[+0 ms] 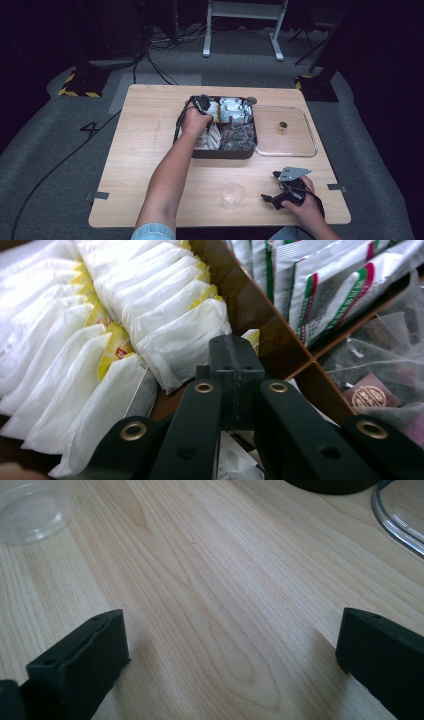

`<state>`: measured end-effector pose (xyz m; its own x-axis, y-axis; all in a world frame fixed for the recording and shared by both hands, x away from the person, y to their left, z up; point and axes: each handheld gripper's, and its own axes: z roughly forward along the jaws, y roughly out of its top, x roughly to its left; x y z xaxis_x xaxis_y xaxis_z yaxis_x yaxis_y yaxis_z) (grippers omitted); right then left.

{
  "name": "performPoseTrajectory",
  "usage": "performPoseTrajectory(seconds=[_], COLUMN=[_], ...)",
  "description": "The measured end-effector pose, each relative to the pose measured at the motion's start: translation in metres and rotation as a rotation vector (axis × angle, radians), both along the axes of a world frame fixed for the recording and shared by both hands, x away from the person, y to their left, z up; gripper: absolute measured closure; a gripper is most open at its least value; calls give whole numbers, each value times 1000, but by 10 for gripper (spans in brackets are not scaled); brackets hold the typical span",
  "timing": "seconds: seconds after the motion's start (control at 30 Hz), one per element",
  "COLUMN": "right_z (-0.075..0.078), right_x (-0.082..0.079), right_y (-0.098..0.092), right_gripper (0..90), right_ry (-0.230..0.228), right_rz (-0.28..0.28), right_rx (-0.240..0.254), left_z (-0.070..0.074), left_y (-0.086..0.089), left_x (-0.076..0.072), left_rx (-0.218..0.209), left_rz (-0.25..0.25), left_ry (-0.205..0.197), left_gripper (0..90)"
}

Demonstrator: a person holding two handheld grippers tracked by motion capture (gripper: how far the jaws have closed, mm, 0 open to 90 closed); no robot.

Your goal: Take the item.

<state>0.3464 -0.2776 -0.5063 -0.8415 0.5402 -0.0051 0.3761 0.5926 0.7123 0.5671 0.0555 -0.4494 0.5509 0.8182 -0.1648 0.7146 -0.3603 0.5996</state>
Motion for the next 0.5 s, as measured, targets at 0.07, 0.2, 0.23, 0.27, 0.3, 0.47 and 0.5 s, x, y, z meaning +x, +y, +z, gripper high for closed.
performPoseTrajectory(seconds=[0.07, 0.2, 0.23, 0.27, 0.3, 0.47, 0.5], right_z=[0, 0, 0, 0, 0, 0, 0], right_x=[0, 0, 0, 0, 0, 0, 0], right_y=[0, 0, 0, 0, 0, 0, 0], right_gripper=[5, 5, 5, 4, 4, 5, 5], right_ry=[0, -1, -1, 0, -1, 1, 0], right_rz=[0, 0, 0, 0, 0, 0, 0], right_rx=[0, 0, 0, 0, 0, 0, 0], left_z=[4, 14, 14, 17, 20, 33, 36], left_y=[1, 6, 6, 7, 8, 12, 13], left_x=[0, -2, -2, -3, -4, -8, -9], left_rx=[17, -18, -18, -18, -12, -11, -18], left_rz=[-5, -8, -8, -13, -16, -38, -40], left_ry=[-18, -42, -42, -48, -52, -85, -93], left_gripper=[900, 900, 900, 900, 900, 900, 900])
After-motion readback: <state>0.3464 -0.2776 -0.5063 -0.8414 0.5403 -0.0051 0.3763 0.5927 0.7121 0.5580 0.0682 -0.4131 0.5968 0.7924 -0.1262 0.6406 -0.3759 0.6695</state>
